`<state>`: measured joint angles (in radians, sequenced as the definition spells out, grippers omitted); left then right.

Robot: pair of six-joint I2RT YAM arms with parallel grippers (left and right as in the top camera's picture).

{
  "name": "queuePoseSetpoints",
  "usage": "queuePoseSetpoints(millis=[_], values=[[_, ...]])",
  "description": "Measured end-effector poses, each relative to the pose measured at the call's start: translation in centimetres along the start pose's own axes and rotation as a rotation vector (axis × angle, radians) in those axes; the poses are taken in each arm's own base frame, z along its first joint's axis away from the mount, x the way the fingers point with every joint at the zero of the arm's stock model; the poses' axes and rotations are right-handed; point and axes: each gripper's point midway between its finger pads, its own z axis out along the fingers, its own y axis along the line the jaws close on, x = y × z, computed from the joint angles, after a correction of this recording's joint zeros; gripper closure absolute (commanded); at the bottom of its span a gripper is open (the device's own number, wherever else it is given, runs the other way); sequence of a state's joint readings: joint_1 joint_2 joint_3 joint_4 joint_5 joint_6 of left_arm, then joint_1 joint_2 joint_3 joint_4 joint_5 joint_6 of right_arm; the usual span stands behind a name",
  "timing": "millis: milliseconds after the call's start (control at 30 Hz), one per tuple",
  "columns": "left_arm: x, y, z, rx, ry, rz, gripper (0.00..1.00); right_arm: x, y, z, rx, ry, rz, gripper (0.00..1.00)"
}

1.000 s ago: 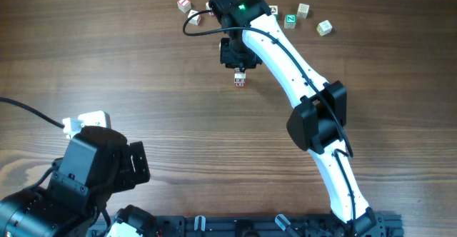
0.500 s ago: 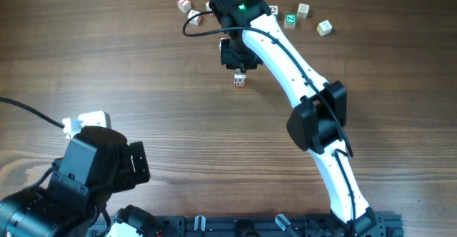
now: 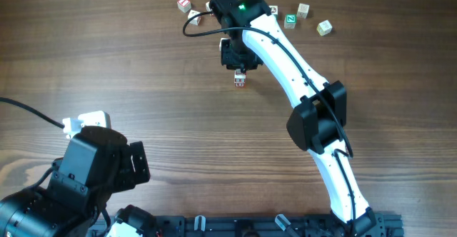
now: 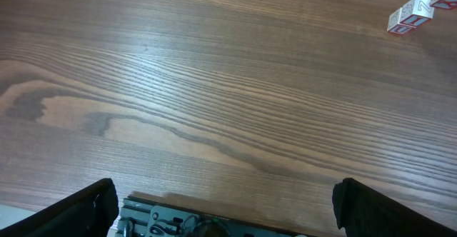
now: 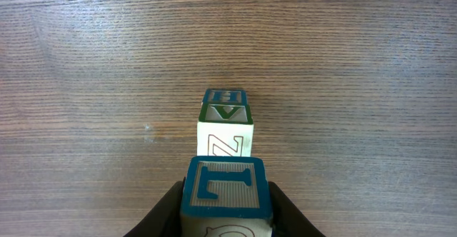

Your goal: Form a tower

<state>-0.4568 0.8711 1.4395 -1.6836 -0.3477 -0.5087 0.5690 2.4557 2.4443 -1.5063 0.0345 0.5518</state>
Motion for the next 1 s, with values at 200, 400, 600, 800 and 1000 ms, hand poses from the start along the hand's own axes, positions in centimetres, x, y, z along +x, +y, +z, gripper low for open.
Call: queuePoseSetpoints(millis=[200, 400, 600, 800, 1000], values=[[0.0, 0.0, 0.0, 0.000, 0.000, 0.000, 0.00, 0.6, -0.3, 1.6, 0.018, 0.029, 0.007, 0.84], [0.0, 0.0, 0.0, 0.000, 0.000, 0.000, 0.00, 0.0, 0.2, 1.6, -0.003, 0.009, 0.011, 0.84], [0.0, 0.0, 0.0, 0.000, 0.000, 0.000, 0.00, 0.0, 0.2, 1.6, -0.004, 0.010, 0.011, 0.84], [0.0, 0.0, 0.0, 0.000, 0.000, 0.000, 0.00, 0.0, 0.2, 1.7, -0.004, 0.009, 0.011, 0.84], [0.0, 0.0, 0.0, 0.000, 0.000, 0.000, 0.00, 0.2, 0.1, 2.3, 0.002, 0.019, 0.011, 0.83]])
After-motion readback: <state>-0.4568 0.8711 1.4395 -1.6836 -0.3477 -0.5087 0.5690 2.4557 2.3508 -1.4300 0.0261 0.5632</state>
